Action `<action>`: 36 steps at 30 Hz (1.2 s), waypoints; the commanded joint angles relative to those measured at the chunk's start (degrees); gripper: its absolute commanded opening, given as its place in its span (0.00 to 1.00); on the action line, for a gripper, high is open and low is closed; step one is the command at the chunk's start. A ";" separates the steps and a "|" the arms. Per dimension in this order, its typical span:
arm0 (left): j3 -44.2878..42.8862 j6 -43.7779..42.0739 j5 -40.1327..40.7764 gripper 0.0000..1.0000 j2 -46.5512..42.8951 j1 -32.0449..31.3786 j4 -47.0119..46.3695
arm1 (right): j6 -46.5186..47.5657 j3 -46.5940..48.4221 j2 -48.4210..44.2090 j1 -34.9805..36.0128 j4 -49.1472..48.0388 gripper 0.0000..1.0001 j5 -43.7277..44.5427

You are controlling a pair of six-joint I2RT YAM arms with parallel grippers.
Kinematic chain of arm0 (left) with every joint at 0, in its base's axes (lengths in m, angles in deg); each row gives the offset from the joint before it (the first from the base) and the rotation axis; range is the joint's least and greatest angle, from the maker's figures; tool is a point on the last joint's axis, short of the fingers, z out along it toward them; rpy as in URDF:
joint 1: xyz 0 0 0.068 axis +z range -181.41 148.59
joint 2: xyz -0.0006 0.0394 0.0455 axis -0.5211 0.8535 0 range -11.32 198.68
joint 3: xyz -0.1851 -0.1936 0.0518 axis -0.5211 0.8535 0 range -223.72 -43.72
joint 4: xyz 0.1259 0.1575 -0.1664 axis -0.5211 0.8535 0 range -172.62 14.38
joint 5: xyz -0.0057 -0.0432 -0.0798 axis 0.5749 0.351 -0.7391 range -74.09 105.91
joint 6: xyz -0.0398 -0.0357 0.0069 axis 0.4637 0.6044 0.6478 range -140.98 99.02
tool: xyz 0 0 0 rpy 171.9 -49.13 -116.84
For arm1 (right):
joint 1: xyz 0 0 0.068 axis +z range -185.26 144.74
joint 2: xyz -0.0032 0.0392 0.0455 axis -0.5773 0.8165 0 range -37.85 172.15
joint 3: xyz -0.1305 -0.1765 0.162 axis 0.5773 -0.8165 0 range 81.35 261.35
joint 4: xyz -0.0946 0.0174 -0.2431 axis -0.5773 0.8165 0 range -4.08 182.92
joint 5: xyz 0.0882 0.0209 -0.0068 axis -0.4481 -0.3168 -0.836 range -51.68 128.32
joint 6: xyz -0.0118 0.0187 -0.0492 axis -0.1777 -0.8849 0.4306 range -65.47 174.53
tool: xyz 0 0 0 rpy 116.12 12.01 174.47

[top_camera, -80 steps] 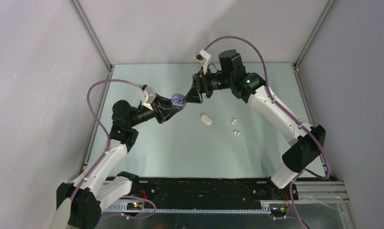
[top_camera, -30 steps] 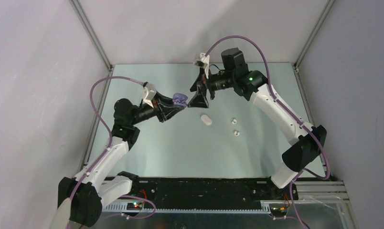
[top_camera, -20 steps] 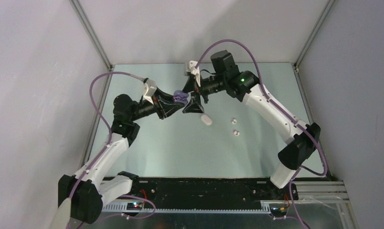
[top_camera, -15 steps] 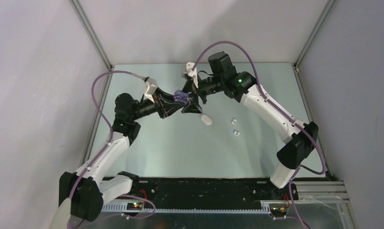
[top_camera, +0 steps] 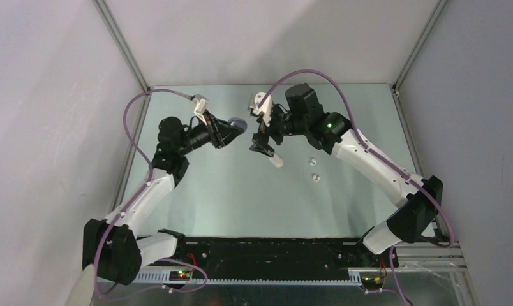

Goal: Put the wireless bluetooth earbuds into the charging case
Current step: Close the charging case, then place the charging case at the center of the board.

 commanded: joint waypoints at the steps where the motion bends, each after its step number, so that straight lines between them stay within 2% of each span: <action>1: -0.75 -0.28 3.26 0.00 1.04 0.53 3.77 | -5.20 -3.35 -3.68 -4.28 -3.04 0.99 3.51; 5: -1.48 1.33 7.69 0.03 7.91 0.64 11.91 | -10.91 -7.94 -3.26 -9.25 -2.78 0.95 -0.31; 7: -2.02 3.61 9.63 0.05 14.02 1.44 14.17 | -16.29 -10.30 -2.31 -11.88 -3.76 0.88 -0.99; 11: -4.72 6.31 11.52 0.01 22.12 3.87 17.52 | -22.28 -11.55 1.16 -14.67 -1.84 0.76 0.71; 15: -6.85 6.31 14.04 0.03 27.45 5.83 19.65 | -21.72 -11.52 5.99 -15.52 0.07 0.71 4.14; 19: -8.18 6.90 17.45 0.11 31.03 6.59 22.31 | -20.92 -11.40 9.50 -15.98 -0.26 0.69 5.77; 21: -8.98 7.13 19.44 0.18 32.15 7.11 24.96 | -20.27 -11.38 10.82 -15.98 -0.70 0.68 6.57; 24: -9.79 6.98 20.27 0.35 33.12 7.61 26.37 | -19.37 -11.39 12.30 -16.00 -1.43 0.67 8.03; 29: -9.58 6.84 24.70 0.52 31.18 8.82 30.22 | -16.34 -9.96 15.93 -15.27 -0.88 0.67 9.79; 33: -9.65 6.92 26.68 0.74 27.71 11.30 35.31 | -12.23 -6.42 19.39 -14.01 2.02 0.68 12.00; 34: -9.65 7.01 27.12 0.86 25.93 11.85 36.22 | -12.02 -6.23 20.29 -13.81 2.09 0.68 12.64; 36: -9.43 6.57 29.19 0.94 22.16 13.25 38.37 | -11.73 -5.70 21.49 -13.02 1.99 0.69 13.57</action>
